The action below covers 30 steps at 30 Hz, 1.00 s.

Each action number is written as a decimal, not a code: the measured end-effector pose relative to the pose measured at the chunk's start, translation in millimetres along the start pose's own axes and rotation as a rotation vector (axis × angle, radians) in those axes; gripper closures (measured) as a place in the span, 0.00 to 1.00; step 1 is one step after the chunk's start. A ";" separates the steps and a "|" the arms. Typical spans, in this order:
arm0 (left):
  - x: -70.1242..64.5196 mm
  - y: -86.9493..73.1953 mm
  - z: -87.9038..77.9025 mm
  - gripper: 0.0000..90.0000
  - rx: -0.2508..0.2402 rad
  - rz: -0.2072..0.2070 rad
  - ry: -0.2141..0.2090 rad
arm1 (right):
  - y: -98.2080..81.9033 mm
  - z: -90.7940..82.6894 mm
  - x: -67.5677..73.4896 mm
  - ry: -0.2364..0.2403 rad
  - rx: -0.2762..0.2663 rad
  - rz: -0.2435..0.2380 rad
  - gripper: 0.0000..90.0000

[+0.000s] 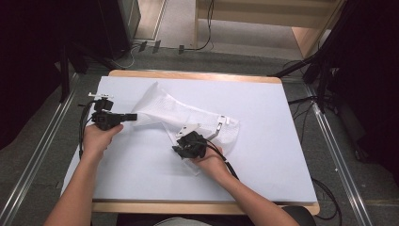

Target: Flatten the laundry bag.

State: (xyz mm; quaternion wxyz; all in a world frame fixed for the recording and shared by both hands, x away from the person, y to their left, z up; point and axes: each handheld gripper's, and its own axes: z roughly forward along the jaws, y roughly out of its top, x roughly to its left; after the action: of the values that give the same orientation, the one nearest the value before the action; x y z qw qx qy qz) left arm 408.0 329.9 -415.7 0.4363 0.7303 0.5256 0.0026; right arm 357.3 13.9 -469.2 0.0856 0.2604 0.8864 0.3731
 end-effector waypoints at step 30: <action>5.6 0.8 -17.5 0.62 -0.019 -0.009 0.102 | -16.4 -77.0 -32.9 0.177 -0.043 0.081 0.82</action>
State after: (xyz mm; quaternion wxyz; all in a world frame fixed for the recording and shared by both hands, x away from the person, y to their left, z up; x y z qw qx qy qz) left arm 403.0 345.2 -406.9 0.4158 0.7227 0.5504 0.0431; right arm 352.2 -60.5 -427.7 -0.0027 0.2602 0.8710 0.4167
